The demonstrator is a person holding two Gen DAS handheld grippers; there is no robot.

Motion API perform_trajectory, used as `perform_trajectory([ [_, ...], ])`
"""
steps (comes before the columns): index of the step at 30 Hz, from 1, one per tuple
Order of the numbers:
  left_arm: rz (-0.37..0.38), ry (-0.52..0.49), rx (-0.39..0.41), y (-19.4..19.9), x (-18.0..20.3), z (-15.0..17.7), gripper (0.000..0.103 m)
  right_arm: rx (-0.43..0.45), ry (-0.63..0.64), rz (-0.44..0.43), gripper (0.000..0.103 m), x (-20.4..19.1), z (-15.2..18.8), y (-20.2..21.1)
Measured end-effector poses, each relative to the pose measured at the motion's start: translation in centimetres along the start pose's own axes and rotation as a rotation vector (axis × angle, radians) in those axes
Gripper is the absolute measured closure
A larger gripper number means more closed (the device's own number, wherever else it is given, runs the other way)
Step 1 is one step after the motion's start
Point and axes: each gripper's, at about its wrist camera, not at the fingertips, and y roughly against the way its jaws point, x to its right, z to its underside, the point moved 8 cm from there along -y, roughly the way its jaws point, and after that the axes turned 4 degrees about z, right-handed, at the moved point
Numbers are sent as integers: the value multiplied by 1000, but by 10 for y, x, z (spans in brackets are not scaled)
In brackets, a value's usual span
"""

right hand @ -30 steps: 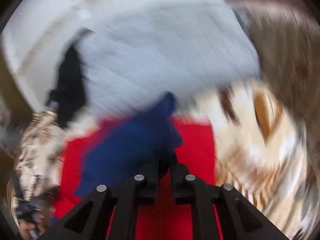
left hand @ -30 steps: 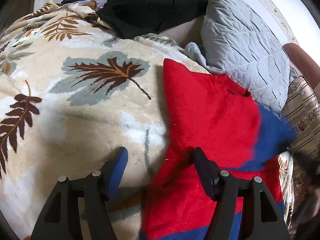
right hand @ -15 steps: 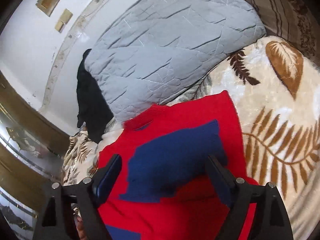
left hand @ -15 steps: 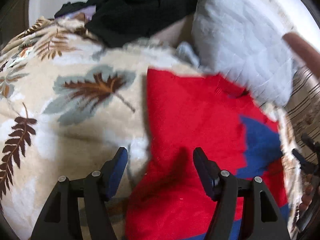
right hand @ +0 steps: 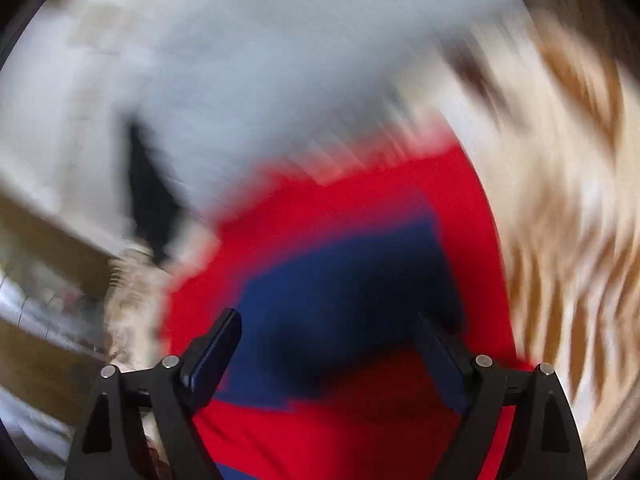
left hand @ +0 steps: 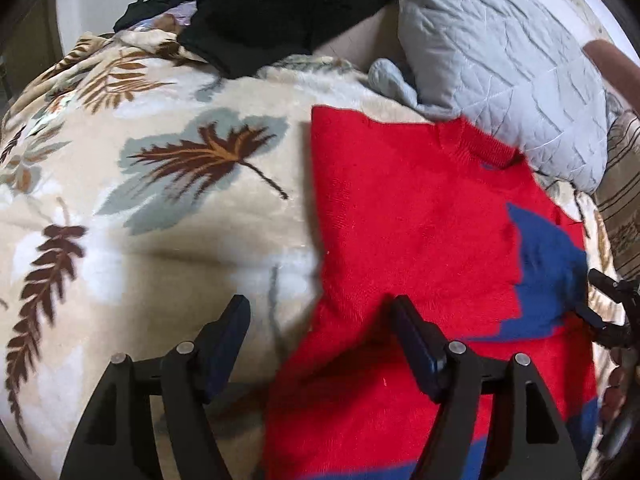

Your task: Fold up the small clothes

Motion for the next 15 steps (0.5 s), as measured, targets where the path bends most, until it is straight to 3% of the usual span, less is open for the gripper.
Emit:
perform_trajectory([
  [2, 16, -22, 33, 23, -3, 4, 29, 79, 4, -48, 19, 0, 1, 24],
  [6, 64, -25, 67, 71, -18, 39, 29, 135, 66, -51, 18, 10, 28, 82],
  [11, 160, 18, 20, 110, -30, 120, 29, 76, 107, -52, 18, 45, 102, 134],
  [15, 232, 59, -71, 121, -28, 187, 29, 59, 84, -63, 18, 80, 163, 171],
])
